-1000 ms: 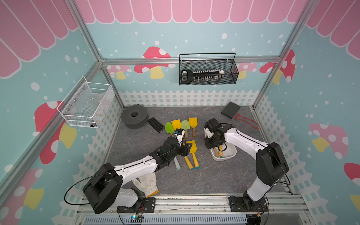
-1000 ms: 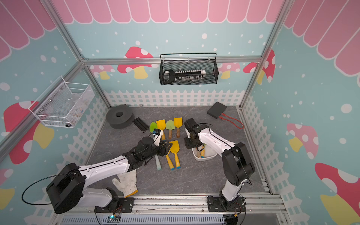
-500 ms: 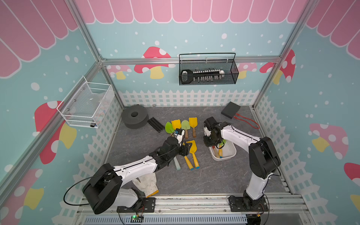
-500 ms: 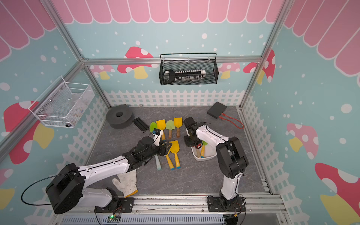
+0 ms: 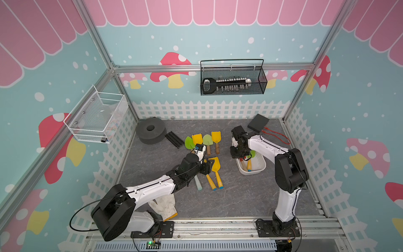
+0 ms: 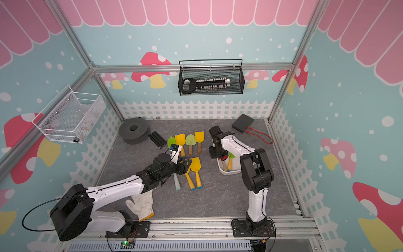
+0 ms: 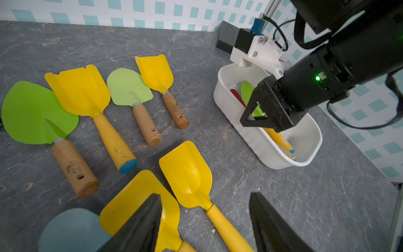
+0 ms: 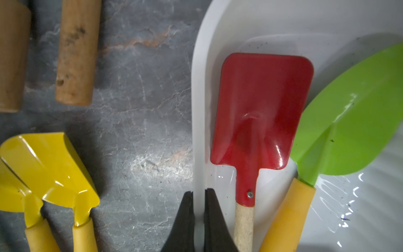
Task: Take the shovel out of the storage box
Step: Move the storage box to the center of the board.
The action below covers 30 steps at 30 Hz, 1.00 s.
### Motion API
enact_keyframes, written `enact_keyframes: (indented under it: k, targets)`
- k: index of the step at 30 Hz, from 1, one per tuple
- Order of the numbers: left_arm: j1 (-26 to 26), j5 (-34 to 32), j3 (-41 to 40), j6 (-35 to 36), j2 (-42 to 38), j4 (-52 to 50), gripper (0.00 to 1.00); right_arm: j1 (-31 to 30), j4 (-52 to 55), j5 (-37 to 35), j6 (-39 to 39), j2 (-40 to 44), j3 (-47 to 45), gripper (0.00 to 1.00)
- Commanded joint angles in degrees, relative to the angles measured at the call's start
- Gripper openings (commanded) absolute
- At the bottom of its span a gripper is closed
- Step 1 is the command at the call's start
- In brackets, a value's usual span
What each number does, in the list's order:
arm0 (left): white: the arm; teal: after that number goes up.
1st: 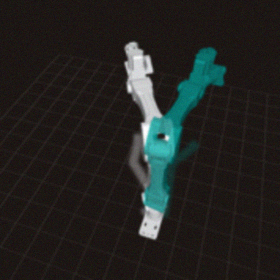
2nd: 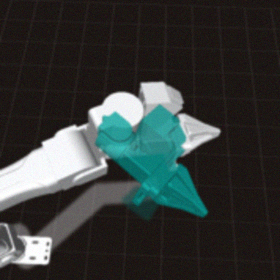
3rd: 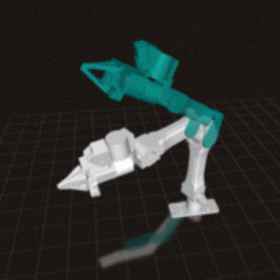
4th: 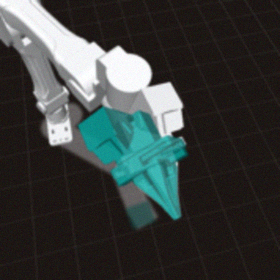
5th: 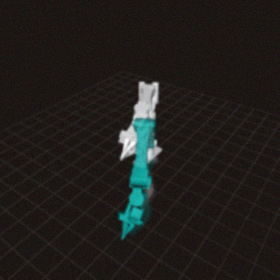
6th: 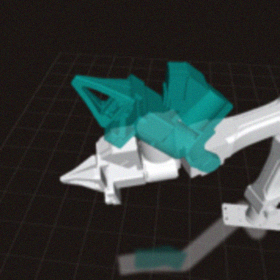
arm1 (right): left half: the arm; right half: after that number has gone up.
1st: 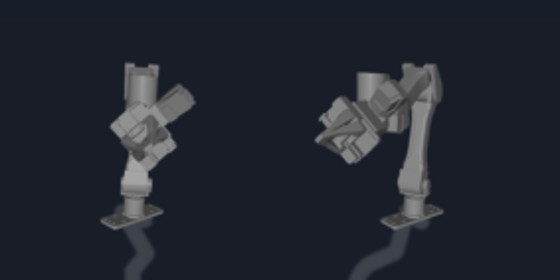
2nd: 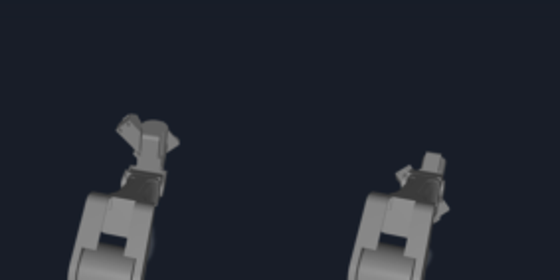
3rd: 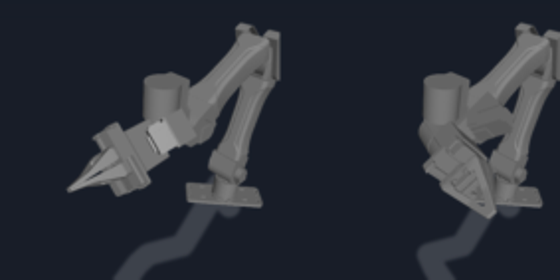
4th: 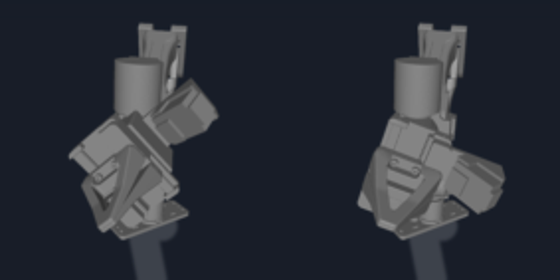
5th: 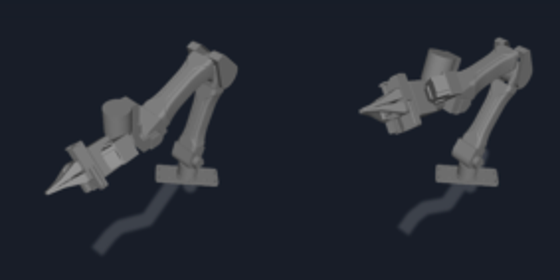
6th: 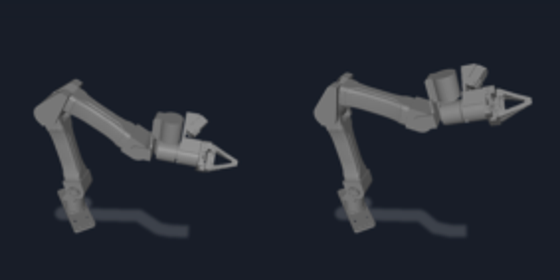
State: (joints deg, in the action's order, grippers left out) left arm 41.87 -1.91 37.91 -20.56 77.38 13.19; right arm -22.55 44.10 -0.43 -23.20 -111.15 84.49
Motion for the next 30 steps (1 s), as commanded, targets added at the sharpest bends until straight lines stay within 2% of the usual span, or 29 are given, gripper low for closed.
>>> enact_keyframes:
  k: [1,7,12,19,24,30]
  targets:
    - [0.23,-0.76,-0.61,0.97,-0.42,1.05,0.68,2.07,1.06,-0.28,-0.03,-3.07,3.57,0.06]
    - [0.23,-0.94,-0.22,1.06,1.07,1.22,0.68,3.74,3.1,0.08,0.26,-6.17,9.12,0.08]
    - [0.23,-0.86,0.14,0.93,2.23,1.3,0.68,3.74,3.51,0.3,0.78,-2.93,8.71,0.24]
    - [0.23,-0.03,0.45,0.26,2.36,1.11,0.68,4.38,3.54,-0.05,1.62,8.01,1.98,0.38]
    - [0.23,-0.26,-0.11,0.28,0.78,0.97,0.68,7.91,1.63,3.5,3.93,11.12,-2.4,0.38]
    - [0.23,-1.07,-0.75,0.73,-0.47,1.21,0.68,14.04,-2.22,11.64,9.71,7.3,-2.87,0.33]
